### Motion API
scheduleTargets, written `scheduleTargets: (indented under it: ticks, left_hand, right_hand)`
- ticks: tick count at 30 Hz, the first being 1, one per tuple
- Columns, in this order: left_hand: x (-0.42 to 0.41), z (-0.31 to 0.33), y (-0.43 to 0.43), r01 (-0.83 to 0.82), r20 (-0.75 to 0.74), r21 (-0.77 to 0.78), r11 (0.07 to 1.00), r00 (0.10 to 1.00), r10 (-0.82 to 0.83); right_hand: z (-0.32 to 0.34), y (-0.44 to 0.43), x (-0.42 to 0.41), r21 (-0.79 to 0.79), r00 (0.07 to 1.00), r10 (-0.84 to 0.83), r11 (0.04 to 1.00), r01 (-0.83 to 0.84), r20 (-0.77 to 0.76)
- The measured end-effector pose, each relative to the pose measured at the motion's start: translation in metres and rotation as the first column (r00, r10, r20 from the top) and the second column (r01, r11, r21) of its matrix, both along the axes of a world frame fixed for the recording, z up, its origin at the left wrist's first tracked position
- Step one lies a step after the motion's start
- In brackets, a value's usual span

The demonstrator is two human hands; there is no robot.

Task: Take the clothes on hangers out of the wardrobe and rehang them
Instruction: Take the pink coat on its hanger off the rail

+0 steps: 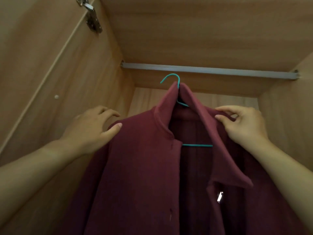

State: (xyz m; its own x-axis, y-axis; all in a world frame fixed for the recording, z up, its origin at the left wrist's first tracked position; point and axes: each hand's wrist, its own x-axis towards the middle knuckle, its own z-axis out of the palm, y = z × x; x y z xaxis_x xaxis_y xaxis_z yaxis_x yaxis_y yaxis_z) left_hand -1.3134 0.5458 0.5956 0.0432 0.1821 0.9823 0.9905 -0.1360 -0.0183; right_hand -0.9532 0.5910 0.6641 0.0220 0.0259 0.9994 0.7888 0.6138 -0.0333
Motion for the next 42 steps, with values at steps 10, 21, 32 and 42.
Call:
scheduleTargets:
  ticks: [10, 21, 32, 42]
  left_hand:
    - [0.048, -0.012, -0.058, 0.408, -0.045, -0.006, 0.913, 0.912, -0.408]
    - [0.114, -0.025, -0.16, 0.614, -0.124, -0.052, 0.788, 0.779, -0.615]
    - [0.218, -0.177, -0.334, 0.899, 0.059, -0.133, 0.417, 0.427, -0.902]
    - [0.326, -0.281, -0.55, 0.954, 0.186, -0.298, -0.032, 0.025, -0.982]
  right_hand:
    - [-0.049, -0.159, 0.008, 0.04, 0.992, -0.094, 0.994, 0.098, -0.079]
    - [-0.094, -0.372, 0.043, -0.036, 0.937, -0.319, 0.948, 0.317, -0.143]
    - [-0.246, -0.623, 0.076, -0.287, 0.828, -0.537, 0.828, 0.482, -0.159]
    - [-0.373, -0.89, 0.086, -0.504, 0.563, -0.782, 0.612, 0.61, -0.268]
